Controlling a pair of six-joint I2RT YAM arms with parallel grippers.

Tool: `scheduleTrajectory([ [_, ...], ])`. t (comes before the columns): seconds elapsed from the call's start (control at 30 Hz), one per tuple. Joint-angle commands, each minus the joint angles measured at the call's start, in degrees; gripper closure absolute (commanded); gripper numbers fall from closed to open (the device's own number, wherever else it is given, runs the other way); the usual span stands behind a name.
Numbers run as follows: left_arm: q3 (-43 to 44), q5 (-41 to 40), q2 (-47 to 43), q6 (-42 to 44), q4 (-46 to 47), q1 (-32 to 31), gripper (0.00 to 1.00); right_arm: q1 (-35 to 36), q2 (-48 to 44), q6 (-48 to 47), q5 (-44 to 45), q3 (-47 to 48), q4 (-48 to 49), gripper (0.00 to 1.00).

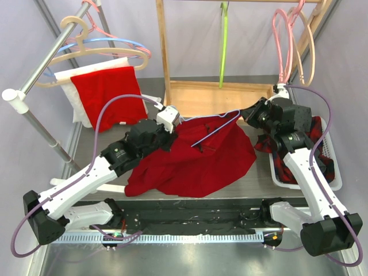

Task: Place the skirt on the hanger
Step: Hang the skirt on the hanger.

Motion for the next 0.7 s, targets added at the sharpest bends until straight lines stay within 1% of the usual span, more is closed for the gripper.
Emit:
scheduleTrajectory([
  [0.0, 0.9, -4.6, -0.5, 2.5, -3.2, -0.1, 1.00, -0.9, -1.4, -5.5, 9.4, 3.4, 0.4, 0.99],
  [0.13, 0.0, -5.3, 0.1, 3.0, -4.2, -0.2, 1.00, -1.3, -2.2, -6.6, 11.3, 3.1, -0.8, 0.99],
  [0.3, -0.7, -7.7, 1.0, 2.7, -4.9, -0.3, 1.00, -1.7, -2.8, -6.8, 8.3, 3.6, 0.8, 0.99],
  [0.43, 0.4, -10.5, 3.0, 3.2, -5.6, -0.9, 1.00, -1.6, -4.5, -6.9, 1.7, 3.9, 3.9, 0.99],
  [0.53, 1.0, -11.0, 3.9, 3.6, -5.6, -1.3, 1.00, -1.7, -5.6, -6.9, -4.1, 4.1, 5.6, 0.99],
  [0.57, 1.4, -10.9, 4.5, 3.7, -5.2, -1.8, 1.00, -1.7, -5.8, -6.5, -8.5, 3.8, 6.3, 0.99],
  [0.67, 2.7, -10.6, 5.7, 4.1, -4.3, -2.7, 1.00, -1.7, -5.8, -5.2, -15.0, 1.9, 10.0, 0.99],
])
